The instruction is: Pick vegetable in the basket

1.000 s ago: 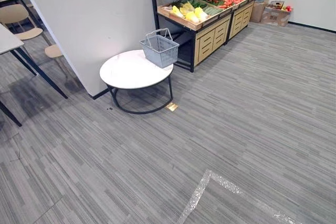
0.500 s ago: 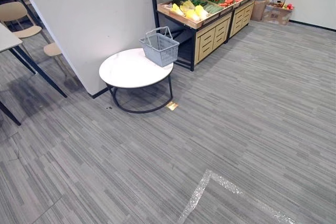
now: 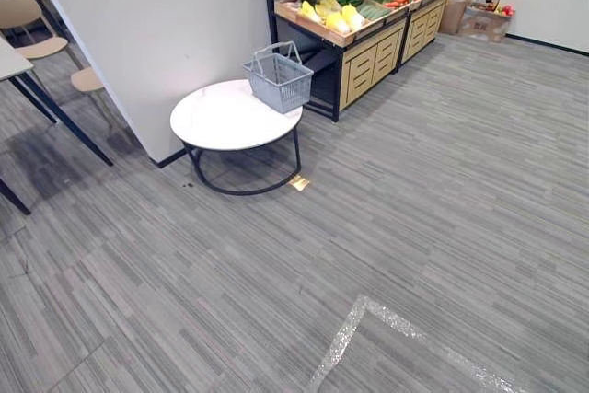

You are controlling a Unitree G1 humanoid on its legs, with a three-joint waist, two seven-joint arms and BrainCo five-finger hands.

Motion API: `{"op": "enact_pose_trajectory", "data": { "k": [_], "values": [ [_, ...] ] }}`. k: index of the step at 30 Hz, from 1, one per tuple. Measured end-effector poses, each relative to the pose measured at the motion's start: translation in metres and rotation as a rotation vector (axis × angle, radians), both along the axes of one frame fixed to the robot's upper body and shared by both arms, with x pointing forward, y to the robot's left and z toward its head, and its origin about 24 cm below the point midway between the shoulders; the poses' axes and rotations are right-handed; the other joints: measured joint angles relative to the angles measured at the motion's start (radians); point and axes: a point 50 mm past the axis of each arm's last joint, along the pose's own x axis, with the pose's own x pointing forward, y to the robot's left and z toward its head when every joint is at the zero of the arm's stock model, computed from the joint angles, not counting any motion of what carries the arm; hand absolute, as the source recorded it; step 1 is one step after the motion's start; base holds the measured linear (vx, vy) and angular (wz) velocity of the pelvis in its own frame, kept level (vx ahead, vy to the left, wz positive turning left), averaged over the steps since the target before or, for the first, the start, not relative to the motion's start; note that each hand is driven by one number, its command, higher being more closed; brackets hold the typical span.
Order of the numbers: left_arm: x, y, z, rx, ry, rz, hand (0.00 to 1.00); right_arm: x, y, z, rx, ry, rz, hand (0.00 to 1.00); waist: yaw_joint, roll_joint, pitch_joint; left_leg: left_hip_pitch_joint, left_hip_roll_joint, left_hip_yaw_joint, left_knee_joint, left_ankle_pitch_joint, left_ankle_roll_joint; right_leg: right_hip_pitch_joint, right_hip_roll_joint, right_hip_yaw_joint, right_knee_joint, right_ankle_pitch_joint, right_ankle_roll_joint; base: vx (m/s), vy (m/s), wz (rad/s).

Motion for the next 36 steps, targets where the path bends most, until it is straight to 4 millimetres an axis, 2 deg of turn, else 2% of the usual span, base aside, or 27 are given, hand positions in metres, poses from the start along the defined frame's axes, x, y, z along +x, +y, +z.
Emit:
{"op": "enact_pose_trajectory", "data": {
  "k": [3,5,7,8,10,11,12,13,14,16,17,20,21,22,23,24,25,26,27,28,29,30,31,32,34,35,36],
  "values": [
    [0.009,0.002,0.001,0.008,-0.019,-0.013,0.00,0.006,0.001,0.000,0.006,-0.018,-0.021,0.00,-0.002,0.005,0.006,-0.026,0.002,0.004,0.002,0.005,0.001,-0.067,-0.002,0.006,0.075,-0.021,-0.017,0.04,-0.007,-0.06],
    [0.014,0.004,0.002,0.014,-0.031,-0.013,0.00,0.011,0.001,0.001,0.008,-0.033,-0.035,0.00,-0.002,-0.002,0.029,-0.028,0.003,0.005,0.006,0.007,-0.001,-0.083,-0.004,0.007,0.104,-0.037,-0.020,0.02,-0.005,-0.02],
    [0.018,0.006,0.003,0.020,-0.045,0.009,0.00,0.014,0.001,0.001,0.012,-0.042,-0.047,0.00,-0.002,-0.001,0.043,-0.045,0.003,0.005,0.029,-0.011,-0.018,-0.101,-0.009,0.007,0.145,-0.063,-0.022,-0.01,-0.016,0.04],
    [0.022,0.008,0.004,0.023,-0.070,0.038,0.00,0.015,0.001,0.001,0.015,-0.047,-0.062,0.00,-0.001,-0.007,0.048,-0.106,0.005,0.001,0.149,-0.072,-0.030,-0.123,-0.016,0.007,0.185,-0.099,-0.028,-0.01,-0.045,0.07],
    [0.028,0.008,0.006,0.018,-0.109,0.088,0.00,0.021,-0.001,0.002,0.009,-0.065,-0.068,0.00,0.009,0.008,0.073,-0.215,0.036,0.005,0.413,-0.167,-0.073,-0.128,-0.007,0.004,0.233,-0.138,-0.040,-0.02,-0.054,0.12],
    [0.029,0.008,0.006,0.014,-0.119,0.113,0.00,0.023,-0.001,0.002,0.008,-0.068,-0.068,0.00,0.007,0.008,0.076,-0.259,0.041,0.007,0.511,-0.168,-0.072,-0.131,-0.009,-0.001,0.246,-0.146,-0.047,-0.01,-0.063,0.15],
    [0.032,0.004,0.007,-0.008,-0.153,0.198,0.00,0.027,-0.002,0.004,-0.001,-0.081,-0.058,0.00,0.013,0.017,0.102,-0.359,0.072,0.016,0.740,-0.144,-0.054,-0.113,-0.006,-0.005,0.280,-0.173,-0.057,0.04,-0.041,0.13],
    [0.033,0.005,0.007,-0.009,-0.168,0.237,0.00,0.030,-0.004,0.005,-0.016,-0.090,-0.039,0.00,0.024,0.015,0.123,-0.401,0.092,0.026,0.862,-0.132,-0.049,-0.088,-0.008,-0.007,0.293,-0.195,-0.068,0.07,-0.026,0.06],
    [0.032,0.005,0.007,-0.011,-0.166,0.241,0.00,0.032,-0.005,0.005,-0.024,-0.091,-0.023,0.00,0.026,0.019,0.124,-0.418,0.099,0.028,0.887,-0.145,-0.045,-0.075,-0.008,-0.008,0.293,-0.201,-0.069,0.11,0.018,0.06],
    [0.031,0.003,0.007,-0.018,-0.160,0.230,0.00,0.043,-0.007,0.007,-0.035,-0.121,-0.011,0.00,0.032,0.019,0.124,-0.460,0.098,0.027,0.818,-0.165,-0.050,-0.058,-0.024,-0.004,0.289,-0.214,-0.066,0.13,0.050,-0.01],
    [0.030,0.002,0.006,-0.019,-0.154,0.216,0.00,0.051,-0.009,0.009,-0.043,-0.141,0.004,0.00,0.039,0.021,0.126,-0.473,0.096,0.027,0.721,-0.155,-0.050,-0.059,-0.034,0.004,0.289,-0.217,-0.062,0.13,0.094,-0.24],
    [0.025,-0.007,0.004,-0.036,-0.140,0.210,0.00,0.074,-0.009,0.015,-0.061,-0.202,0.067,0.00,0.058,0.046,0.122,-0.480,0.120,0.013,0.313,-0.041,-0.062,-0.053,-0.041,0.049,0.252,-0.225,-0.048,0.28,0.212,-0.41],
    [0.020,-0.011,0.003,-0.044,-0.129,0.224,0.00,0.080,-0.007,0.017,-0.062,-0.218,0.097,0.00,0.063,0.063,0.123,-0.490,0.139,-0.004,0.223,-0.021,-0.074,-0.046,-0.039,0.064,0.243,-0.238,-0.027,0.36,0.289,-0.35],
    [0.020,-0.010,0.003,-0.044,-0.129,0.224,0.00,0.082,-0.005,0.017,-0.061,-0.223,0.106,0.00,0.064,0.073,0.121,-0.502,0.150,-0.006,0.216,-0.022,-0.076,-0.043,-0.037,0.073,0.241,-0.247,-0.013,0.53,0.434,-0.42],
    [0.014,-0.012,0.001,-0.046,-0.109,0.210,0.00,0.083,-0.003,0.017,-0.058,-0.224,0.128,0.00,0.066,0.080,0.119,-0.517,0.167,0.011,0.259,0.035,-0.074,-0.014,-0.047,0.099,0.233,-0.278,0.008,0.48,0.389,-0.37],
    [0.008,-0.012,0.000,-0.047,-0.086,0.188,0.00,0.082,0.002,0.016,-0.043,-0.220,0.132,0.00,0.073,0.068,0.110,-0.511,0.146,0.034,0.292,0.074,-0.062,0.008,-0.080,0.116,0.222,-0.299,0.008,0.50,0.386,-0.39],
    [0.003,-0.008,0.000,-0.041,-0.073,0.183,0.00,0.079,0.006,0.014,-0.031,-0.211,0.133,0.00,0.078,0.050,0.091,-0.512,0.122,0.044,0.308,0.078,-0.055,0.013,-0.106,0.126,0.217,-0.309,0.000,0.42,0.222,-0.40],
    [-0.003,-0.001,0.001,-0.021,-0.051,0.153,0.00,0.075,0.014,0.012,-0.008,-0.201,0.132,0.00,0.080,0.013,0.062,-0.513,0.076,0.059,0.319,0.074,-0.048,-0.007,-0.141,0.181,0.272,-0.297,0.001,0.55,0.255,-0.04],
    [0.000,0.002,0.002,-0.008,-0.048,0.113,0.00,0.074,0.019,0.011,0.006,-0.207,0.128,0.00,0.061,0.003,0.056,-0.496,0.039,0.059,0.318,0.053,-0.015,-0.050,-0.158,0.220,0.395,-0.251,0.022,0.57,0.249,0.14],
    [0.002,0.003,0.002,-0.004,-0.051,0.105,0.00,0.075,0.019,0.011,0.012,-0.211,0.123,0.00,0.053,-0.001,0.057,-0.479,0.023,0.057,0.314,0.043,-0.002,-0.069,-0.166,0.237,0.462,-0.224,0.039,0.57,0.271,0.48],
    [0.004,0.005,0.002,0.006,-0.046,0.075,0.00,0.074,0.017,0.011,0.012,-0.209,0.121,0.00,0.052,-0.009,0.056,-0.432,-0.004,0.059,0.307,0.017,0.019,-0.105,-0.174,0.269,0.609,-0.157,0.073,0.54,0.239,0.28],
    [0.004,0.007,0.003,0.010,-0.043,0.061,0.00,0.071,0.016,0.010,0.014,-0.203,0.113,0.00,0.053,-0.017,0.055,-0.383,-0.021,0.060,0.293,-0.007,0.029,-0.141,-0.182,0.279,0.721,-0.067,0.130,0.64,0.250,0.26],
    [0.004,0.009,0.003,0.019,-0.037,0.033,0.00,0.071,0.016,0.011,0.015,-0.211,0.102,0.00,0.051,-0.018,0.055,-0.299,-0.037,0.051,0.265,-0.039,0.039,-0.194,-0.189,0.268,0.903,0.058,0.183,0.52,0.176,0.14],
    [0.005,0.010,0.004,0.023,-0.036,0.020,0.00,0.072,0.016,0.011,0.015,-0.213,0.099,0.00,0.050,-0.014,0.056,-0.266,-0.042,0.048,0.257,-0.052,0.042,-0.218,-0.190,0.255,0.975,0.057,0.185,0.60,0.160,0.11],
    [0.013,0.012,0.005,0.030,-0.053,0.006,0.00,0.073,0.015,0.012,0.015,-0.223,0.094,0.00,0.049,-0.013,0.059,-0.166,-0.049,0.035,0.238,-0.092,0.054,-0.273,-0.192,0.182,1.107,0.026,0.142,0.48,0.086,0.06],
    [0.015,0.012,0.005,0.036,-0.059,0.004,0.00,0.073,0.014,0.012,0.016,-0.227,0.081,0.00,0.046,-0.012,0.060,-0.123,-0.051,0.025,0.231,-0.113,0.060,-0.288,-0.194,0.131,1.125,-0.004,0.102,0.38,0.002,0.17],
    [0.022,0.012,0.006,0.040,-0.072,-0.002,0.00,0.073,0.011,0.012,0.014,-0.232,0.054,0.00,0.040,-0.009,0.062,-0.066,-0.049,0.014,0.220,-0.137,0.074,-0.312,-0.201,0.054,1.113,-0.077,0.064,0.46,-0.032,0.32]
  ]
}}
